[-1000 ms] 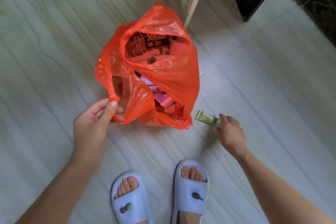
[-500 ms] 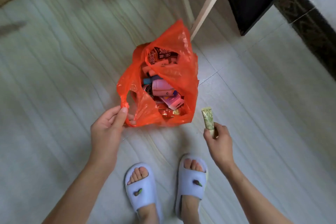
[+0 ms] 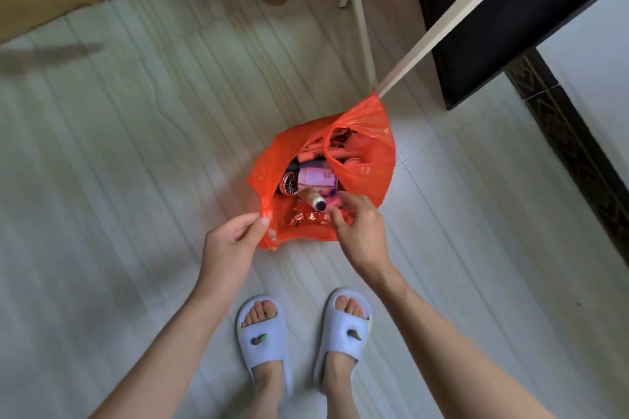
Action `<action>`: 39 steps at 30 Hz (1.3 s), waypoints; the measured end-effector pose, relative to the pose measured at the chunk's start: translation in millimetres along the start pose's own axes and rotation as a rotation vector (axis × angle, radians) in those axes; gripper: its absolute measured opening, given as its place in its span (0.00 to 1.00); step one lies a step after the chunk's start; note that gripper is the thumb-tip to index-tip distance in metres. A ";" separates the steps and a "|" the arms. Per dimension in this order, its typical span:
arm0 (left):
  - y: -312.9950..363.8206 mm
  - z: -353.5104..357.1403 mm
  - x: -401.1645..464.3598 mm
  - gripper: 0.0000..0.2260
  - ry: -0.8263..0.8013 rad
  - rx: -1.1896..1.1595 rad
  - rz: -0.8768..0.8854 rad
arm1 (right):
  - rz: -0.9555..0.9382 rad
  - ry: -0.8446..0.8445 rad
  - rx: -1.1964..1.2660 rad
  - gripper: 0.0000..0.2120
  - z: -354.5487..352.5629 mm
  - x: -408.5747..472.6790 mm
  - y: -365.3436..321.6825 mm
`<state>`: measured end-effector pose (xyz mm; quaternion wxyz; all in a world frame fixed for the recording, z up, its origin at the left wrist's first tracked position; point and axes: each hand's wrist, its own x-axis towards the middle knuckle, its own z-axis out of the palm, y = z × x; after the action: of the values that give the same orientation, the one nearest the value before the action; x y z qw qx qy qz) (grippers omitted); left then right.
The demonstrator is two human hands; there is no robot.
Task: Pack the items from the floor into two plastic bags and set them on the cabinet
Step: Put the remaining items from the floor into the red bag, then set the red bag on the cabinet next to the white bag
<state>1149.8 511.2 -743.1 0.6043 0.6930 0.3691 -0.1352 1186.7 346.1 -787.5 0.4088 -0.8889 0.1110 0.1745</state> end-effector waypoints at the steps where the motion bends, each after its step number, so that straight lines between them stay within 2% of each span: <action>1: -0.3 -0.5 -0.2 0.07 -0.001 -0.001 -0.010 | -0.023 0.042 -0.001 0.15 -3.7 4.3 -4.1; 4: 0.3 -1.3 -1.3 0.07 -0.008 -0.001 -0.031 | -0.075 0.145 -0.018 0.18 -17.4 22.6 -18.9; 6: 3.0 -2.4 -2.8 0.06 -0.003 0.017 -0.041 | -0.027 0.149 -0.107 0.23 -23.8 38.5 -30.3; 8: 6.0 -3.9 -5.0 0.05 0.010 0.030 -0.056 | 0.036 0.068 -0.223 0.25 -25.9 53.1 -40.9; 9: 7.8 -4.3 -6.7 0.05 0.008 0.030 -0.067 | 0.042 0.004 -0.247 0.22 -26.1 58.0 -46.3; 13: 19.7 -3.6 -17.3 0.04 -0.031 0.039 -0.104 | 0.104 -0.269 -0.113 0.10 -29.3 61.0 -66.2; 14: 23.9 -4.2 -19.6 0.04 -0.031 0.048 -0.106 | 0.121 -0.269 -0.070 0.10 -32.0 58.1 -71.5; 19: 65.3 -11.6 -26.4 0.07 0.053 0.085 -0.116 | 0.202 -0.067 0.033 0.13 -67.1 31.7 -105.5; 24: 140.5 -25.0 -43.6 0.06 0.116 0.017 -0.077 | 0.137 -0.180 -0.004 0.10 -138.2 11.1 -149.6; 27: 194.2 -64.2 -72.0 0.10 0.180 -0.027 0.011 | 0.040 -0.260 -0.018 0.11 -173.3 -4.3 -208.2; 30: 254.3 -121.4 -112.3 0.08 0.259 -0.036 0.087 | -0.070 -0.327 0.044 0.15 -205.1 -30.0 -283.0; 36: 361.8 -217.5 -191.9 0.05 0.327 -0.124 0.193 | -0.235 -0.538 0.149 0.13 -260.8 -79.4 -438.8; 39: 424.9 -260.4 -211.1 0.04 0.356 -0.150 0.304 | -0.319 -0.548 0.163 0.13 -285.6 -81.5 -530.6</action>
<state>1223.3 683.1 -235.2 0.5929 0.7067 0.3702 0.1095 1355.4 472.1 -217.0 0.5155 -0.7793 -0.1301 0.3317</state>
